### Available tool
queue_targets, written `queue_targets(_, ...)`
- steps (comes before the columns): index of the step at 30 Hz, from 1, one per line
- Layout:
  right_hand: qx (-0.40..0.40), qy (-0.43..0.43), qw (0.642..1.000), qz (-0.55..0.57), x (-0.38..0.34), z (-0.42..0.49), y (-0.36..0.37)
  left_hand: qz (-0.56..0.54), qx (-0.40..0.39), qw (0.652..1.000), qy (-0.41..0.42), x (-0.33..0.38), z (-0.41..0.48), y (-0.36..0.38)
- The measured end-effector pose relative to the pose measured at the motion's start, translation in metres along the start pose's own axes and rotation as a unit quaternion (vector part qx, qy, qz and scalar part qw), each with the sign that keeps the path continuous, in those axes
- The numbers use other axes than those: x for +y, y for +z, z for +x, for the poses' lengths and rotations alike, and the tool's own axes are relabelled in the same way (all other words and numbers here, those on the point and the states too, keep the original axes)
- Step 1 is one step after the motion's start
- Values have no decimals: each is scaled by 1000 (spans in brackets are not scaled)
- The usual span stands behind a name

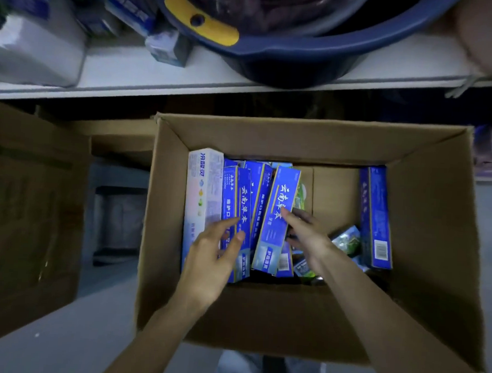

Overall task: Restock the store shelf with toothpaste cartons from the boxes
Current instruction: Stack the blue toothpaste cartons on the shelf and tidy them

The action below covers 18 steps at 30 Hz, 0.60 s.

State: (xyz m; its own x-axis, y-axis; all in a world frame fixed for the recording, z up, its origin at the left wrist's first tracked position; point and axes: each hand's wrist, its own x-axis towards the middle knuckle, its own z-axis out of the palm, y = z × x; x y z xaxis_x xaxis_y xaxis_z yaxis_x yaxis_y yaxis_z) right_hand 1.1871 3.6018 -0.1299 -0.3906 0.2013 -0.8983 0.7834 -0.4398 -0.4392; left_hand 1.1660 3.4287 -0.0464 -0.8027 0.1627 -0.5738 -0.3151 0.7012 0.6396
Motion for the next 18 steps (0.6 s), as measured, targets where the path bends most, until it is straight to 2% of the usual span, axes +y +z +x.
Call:
queue_targets(3,22,-15,1000,17,-5,5,2,-43,22,998,-36,3,1,1)
queue_targets(11,27,-88,994,-56,-12,-11,-1,-79,33,992,-87,22,0,-6)
queue_targets(15,-70,-80,994,19,-27,-40,-14,-85,28,990,-109,35,-3,-6)
queue_targets(18,-135,-79,988,16,-34,-62,-18,-167,-53,974,-145,42,-10,-4)
